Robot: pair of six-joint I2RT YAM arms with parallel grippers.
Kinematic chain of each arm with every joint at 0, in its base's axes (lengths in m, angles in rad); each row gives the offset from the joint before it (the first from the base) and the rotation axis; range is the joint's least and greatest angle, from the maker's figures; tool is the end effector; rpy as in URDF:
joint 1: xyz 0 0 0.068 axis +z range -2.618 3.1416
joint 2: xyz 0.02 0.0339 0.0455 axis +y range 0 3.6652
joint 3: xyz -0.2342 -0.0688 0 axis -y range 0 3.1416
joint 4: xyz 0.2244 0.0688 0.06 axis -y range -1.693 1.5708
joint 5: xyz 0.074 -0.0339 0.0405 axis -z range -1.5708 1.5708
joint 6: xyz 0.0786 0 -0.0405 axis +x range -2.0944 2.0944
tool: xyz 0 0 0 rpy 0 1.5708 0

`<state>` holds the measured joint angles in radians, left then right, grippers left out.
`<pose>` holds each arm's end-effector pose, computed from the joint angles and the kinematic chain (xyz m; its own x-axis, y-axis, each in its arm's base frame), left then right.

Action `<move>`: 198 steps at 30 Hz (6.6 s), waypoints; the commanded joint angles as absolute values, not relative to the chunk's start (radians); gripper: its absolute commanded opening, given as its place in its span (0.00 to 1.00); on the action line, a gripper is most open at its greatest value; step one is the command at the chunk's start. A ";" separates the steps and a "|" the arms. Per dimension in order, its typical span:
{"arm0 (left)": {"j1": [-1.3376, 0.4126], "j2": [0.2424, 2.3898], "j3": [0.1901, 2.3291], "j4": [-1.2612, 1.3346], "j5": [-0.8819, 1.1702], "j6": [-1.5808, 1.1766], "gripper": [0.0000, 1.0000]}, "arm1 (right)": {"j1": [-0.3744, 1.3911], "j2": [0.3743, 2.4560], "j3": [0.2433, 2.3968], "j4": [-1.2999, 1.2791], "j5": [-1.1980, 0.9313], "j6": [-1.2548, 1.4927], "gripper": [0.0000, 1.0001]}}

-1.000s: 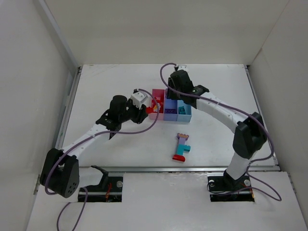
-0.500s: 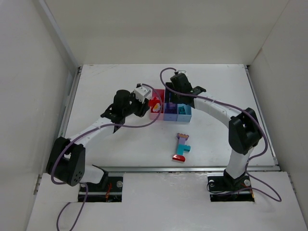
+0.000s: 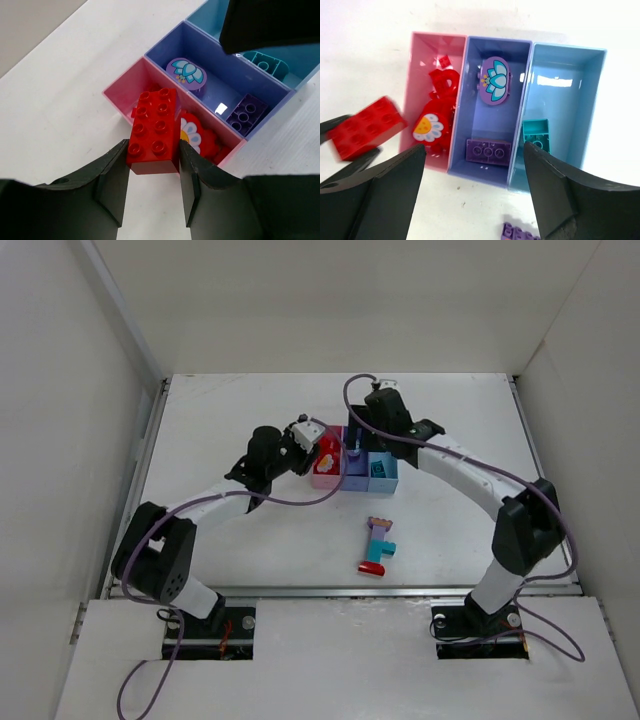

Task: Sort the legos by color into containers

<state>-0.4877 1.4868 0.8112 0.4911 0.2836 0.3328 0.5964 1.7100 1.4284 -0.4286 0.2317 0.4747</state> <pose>0.3076 -0.1881 0.2259 0.0732 0.3162 -0.9459 0.7078 0.6517 0.2726 0.3401 0.2091 0.2426 -0.6638 0.0870 -0.7428 -0.1115 0.9706 0.2134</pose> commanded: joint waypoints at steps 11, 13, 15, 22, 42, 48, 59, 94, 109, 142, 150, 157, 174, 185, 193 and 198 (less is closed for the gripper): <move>-0.512 1.562 0.825 0.695 0.253 0.390 0.09 | 0.601 1.502 1.350 -0.505 0.318 0.445 0.84; -0.512 1.571 0.825 0.695 0.253 0.390 0.27 | 0.601 1.474 1.341 -0.515 0.318 0.434 0.85; -0.512 1.571 0.834 0.695 0.253 0.390 0.47 | 0.601 1.465 1.341 -0.540 0.318 0.423 0.88; -0.522 1.571 0.854 0.667 0.253 0.390 0.86 | 0.601 1.410 1.310 -0.653 0.284 0.403 1.00; -0.522 1.364 0.816 0.356 0.156 0.310 0.87 | 0.752 1.489 1.013 -0.640 0.124 0.578 1.00; -0.522 1.302 0.761 0.380 0.170 0.282 0.87 | 0.762 1.578 1.012 -0.605 0.195 0.578 1.00; -0.522 1.250 0.698 0.419 0.160 0.282 0.87 | 0.762 1.660 0.991 -0.525 0.230 0.598 0.87; -0.512 1.230 0.824 0.399 0.923 0.191 0.99 | 0.853 1.354 1.342 -0.509 0.603 0.572 0.00; -0.512 1.311 0.870 0.523 0.749 -0.060 0.99 | 0.931 1.436 1.433 -0.486 0.713 0.655 0.00; -0.512 1.292 0.809 0.506 0.644 -0.019 0.00 | 0.884 1.456 1.428 -0.362 0.587 0.592 0.00; -0.512 1.249 0.770 0.430 0.546 0.075 0.00 | 0.718 1.554 1.457 -0.377 0.348 0.592 0.00; -0.512 1.229 0.752 0.388 0.508 0.110 0.00 | 0.615 1.752 1.558 -0.481 0.163 0.604 0.09; -0.512 1.220 0.742 0.388 0.479 0.129 0.00 | 0.581 1.761 1.522 -0.449 0.094 0.574 1.00; -0.503 1.229 0.742 0.397 0.488 0.147 0.00 | 0.551 1.540 1.430 -0.301 -0.346 0.394 1.00; -0.503 1.238 0.761 0.397 0.508 0.156 0.00 | 0.615 1.679 1.520 -0.371 -0.517 0.377 0.96; -0.503 1.238 0.761 0.397 0.508 0.156 0.00 | 0.615 1.710 1.540 -0.397 -0.505 0.377 0.91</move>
